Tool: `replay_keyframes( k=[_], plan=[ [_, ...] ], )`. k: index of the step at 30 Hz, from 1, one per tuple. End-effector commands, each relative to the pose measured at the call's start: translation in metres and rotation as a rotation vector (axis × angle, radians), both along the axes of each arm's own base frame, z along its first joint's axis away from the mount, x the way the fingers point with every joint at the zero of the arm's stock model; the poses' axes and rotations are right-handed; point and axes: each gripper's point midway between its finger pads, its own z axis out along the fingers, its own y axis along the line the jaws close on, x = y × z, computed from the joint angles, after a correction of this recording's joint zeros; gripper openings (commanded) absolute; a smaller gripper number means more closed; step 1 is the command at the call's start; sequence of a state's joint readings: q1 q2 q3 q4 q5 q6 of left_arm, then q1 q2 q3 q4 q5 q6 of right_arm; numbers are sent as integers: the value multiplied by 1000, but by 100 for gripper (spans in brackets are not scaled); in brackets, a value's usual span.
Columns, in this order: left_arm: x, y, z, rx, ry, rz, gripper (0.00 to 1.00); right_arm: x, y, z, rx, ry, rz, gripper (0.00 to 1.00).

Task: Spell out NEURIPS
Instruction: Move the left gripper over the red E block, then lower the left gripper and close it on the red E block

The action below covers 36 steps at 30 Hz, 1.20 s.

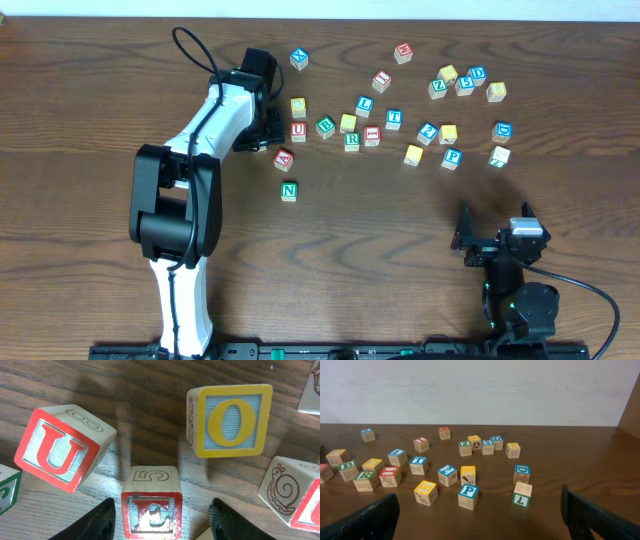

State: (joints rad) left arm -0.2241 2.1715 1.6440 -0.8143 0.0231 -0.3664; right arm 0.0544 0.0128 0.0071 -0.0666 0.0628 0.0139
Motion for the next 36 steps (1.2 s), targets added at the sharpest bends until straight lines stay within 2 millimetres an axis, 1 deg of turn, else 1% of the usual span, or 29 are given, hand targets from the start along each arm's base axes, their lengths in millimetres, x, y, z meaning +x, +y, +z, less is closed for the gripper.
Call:
replay_keyframes(
  k=[1, 5, 10, 25, 34, 36],
  plan=[
    [-4, 5, -1, 16, 13, 3, 56, 0, -1, -1, -8, 2, -4, 99],
    [-3, 5, -1, 16, 13, 3, 50, 0, -1, -1, -8, 2, -4, 99],
    [-3, 4, -1, 16, 11, -1, 47, 0, -1, -1, -8, 2, -4, 99],
    [-1, 5, -1, 26, 4, -50, 46, 0, -1, -1, -8, 2, -4, 99],
    [-1, 6, -1, 27, 2, -51, 45, 0, -1, -1, -8, 2, -4, 99],
    [0, 8, -1, 42, -1, -48, 46, 0, -1, -1, -8, 2, -4, 99]
  ],
)
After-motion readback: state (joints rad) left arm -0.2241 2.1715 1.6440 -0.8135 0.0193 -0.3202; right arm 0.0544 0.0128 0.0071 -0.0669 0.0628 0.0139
